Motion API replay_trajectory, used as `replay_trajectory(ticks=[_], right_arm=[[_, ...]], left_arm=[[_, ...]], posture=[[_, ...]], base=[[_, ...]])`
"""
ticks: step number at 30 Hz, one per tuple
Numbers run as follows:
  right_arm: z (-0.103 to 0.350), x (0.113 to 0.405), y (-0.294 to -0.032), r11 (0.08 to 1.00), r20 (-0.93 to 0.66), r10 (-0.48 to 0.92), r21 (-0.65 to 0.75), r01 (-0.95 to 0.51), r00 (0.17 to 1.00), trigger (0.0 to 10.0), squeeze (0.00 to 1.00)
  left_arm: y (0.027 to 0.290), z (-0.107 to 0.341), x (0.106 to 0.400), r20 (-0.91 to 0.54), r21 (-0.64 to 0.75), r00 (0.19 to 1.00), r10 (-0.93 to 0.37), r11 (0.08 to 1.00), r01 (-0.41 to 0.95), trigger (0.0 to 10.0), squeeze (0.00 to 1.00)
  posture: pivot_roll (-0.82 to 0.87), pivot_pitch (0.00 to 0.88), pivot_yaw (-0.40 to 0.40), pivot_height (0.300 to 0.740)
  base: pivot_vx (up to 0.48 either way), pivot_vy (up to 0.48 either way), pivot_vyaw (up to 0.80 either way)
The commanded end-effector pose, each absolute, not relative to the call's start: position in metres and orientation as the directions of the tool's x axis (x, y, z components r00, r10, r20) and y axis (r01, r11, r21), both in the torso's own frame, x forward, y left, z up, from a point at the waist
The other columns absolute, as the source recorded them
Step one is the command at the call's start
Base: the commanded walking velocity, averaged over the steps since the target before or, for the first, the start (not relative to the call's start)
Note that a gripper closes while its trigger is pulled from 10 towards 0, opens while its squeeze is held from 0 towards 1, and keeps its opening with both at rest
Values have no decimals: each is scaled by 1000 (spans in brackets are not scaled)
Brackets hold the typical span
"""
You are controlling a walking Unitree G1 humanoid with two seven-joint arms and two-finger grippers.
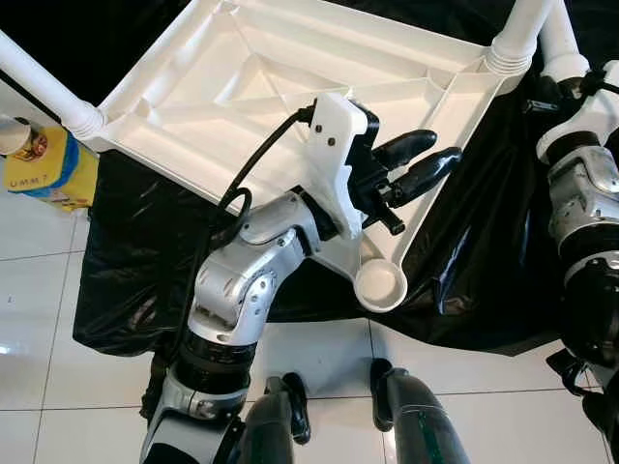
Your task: Building children table
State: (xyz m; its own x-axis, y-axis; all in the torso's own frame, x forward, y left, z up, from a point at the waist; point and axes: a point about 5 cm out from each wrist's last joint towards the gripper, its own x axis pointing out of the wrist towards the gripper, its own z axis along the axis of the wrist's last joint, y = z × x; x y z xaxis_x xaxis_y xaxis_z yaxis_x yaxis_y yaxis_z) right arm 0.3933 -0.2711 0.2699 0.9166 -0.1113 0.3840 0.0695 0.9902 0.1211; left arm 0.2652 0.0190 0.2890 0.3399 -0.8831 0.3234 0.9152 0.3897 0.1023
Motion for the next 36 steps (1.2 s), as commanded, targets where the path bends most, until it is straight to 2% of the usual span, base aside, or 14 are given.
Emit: replay_trajectory(ticks=[1,5,9,15,19,21,24,25,28,33,34,36], right_arm=[[258,395,-268,991,337,-95,116,59,937,0,0],[261,394,-267,993,366,-86,103,52,927,0,0],[283,379,-264,999,551,-33,-15,50,834,0,0],[292,371,-262,997,613,-31,-37,68,789,0,0],[317,355,-247,996,732,-14,-48,72,681,0,0],[317,355,-247,996,732,-14,-48,72,681,0,0],[350,343,-229,996,820,24,-67,54,572,0,0],[350,343,-229,996,820,24,-67,54,572,0,0],[389,328,-211,996,890,77,-92,10,450,0,0],[400,322,-206,994,907,97,-109,5,411,0,0],[414,314,-199,991,924,124,-130,-8,362,3686,0],[414,314,-199,991,924,124,-130,-8,362,3686,0]], left_arm=[[22,287,262,318,101,342,-884,391,915,10000,0],[24,286,262,315,101,354,-881,402,910,10000,0],[30,287,263,318,116,391,-864,445,888,10000,0],[31,288,264,323,122,398,-859,455,882,10000,0],[32,292,267,334,141,405,-851,470,871,10000,0],[32,292,267,334,141,405,-851,470,871,10000,0],[34,296,269,345,159,409,-845,482,862,10000,0],[34,296,269,345,159,409,-845,482,862,10000,0],[39,300,274,360,173,422,-832,504,846,10000,0],[40,301,277,365,175,431,-825,516,838,10000,0],[43,304,281,373,177,448,-812,536,825,10000,0],[43,304,281,373,177,448,-812,536,825,10000,0]], posture=[[-42,331,89,740],[-33,321,75,740],[-15,282,46,740],[-12,268,41,740],[-5,229,31,740],[-5,229,31,740],[0,208,29,740],[0,208,29,740],[4,179,21,740],[6,170,17,740],[8,152,8,740],[8,152,8,740]], base=[[0,0,0],[0,0,0],[0,0,0],[0,0,0],[0,0,0],[0,0,0],[0,0,0],[0,0,0],[0,0,0],[0,0,0],[0,0,0],[0,0,0]])
